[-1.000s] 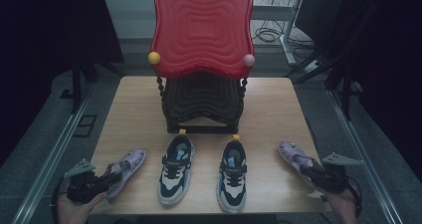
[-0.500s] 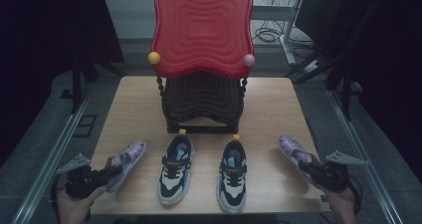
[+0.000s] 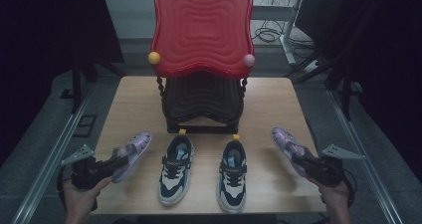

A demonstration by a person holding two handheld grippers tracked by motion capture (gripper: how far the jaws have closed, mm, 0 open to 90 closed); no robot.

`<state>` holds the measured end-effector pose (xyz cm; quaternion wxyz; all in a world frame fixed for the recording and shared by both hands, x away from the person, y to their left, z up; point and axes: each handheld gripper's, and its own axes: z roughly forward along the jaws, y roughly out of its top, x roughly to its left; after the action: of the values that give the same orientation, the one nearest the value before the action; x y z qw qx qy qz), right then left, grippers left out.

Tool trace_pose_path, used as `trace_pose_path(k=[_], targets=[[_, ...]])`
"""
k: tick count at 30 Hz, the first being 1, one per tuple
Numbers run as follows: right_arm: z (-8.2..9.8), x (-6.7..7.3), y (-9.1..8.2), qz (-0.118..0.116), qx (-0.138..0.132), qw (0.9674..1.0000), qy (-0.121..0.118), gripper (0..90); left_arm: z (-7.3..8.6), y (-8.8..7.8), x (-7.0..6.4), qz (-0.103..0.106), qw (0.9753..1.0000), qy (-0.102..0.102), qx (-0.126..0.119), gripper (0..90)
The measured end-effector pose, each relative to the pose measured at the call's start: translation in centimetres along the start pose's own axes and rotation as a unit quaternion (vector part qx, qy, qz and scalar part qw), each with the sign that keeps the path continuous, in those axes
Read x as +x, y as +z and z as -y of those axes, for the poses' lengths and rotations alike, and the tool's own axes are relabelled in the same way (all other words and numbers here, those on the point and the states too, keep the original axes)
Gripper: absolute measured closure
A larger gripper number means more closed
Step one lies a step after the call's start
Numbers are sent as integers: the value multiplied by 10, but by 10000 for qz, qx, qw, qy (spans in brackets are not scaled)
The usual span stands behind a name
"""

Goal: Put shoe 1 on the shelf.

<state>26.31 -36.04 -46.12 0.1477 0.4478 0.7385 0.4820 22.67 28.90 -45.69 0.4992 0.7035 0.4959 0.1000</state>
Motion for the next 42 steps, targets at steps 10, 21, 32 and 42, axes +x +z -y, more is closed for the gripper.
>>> trace_pose_path(k=[10,21,32,42], targets=[[-17,11,10,-167,-231,9996,-62,858,-16,5,-5,171,9995,76,-235,861],[-34,26,24,-424,-364,9983,-189,858,-29,13,-11,303,9988,128,-369,861],[-48,41,38,-665,-447,9962,-332,858,-42,19,-18,416,9978,197,-483,861],[-56,50,48,-783,-456,9952,-378,857,-51,25,-22,495,9970,186,-570,861]])
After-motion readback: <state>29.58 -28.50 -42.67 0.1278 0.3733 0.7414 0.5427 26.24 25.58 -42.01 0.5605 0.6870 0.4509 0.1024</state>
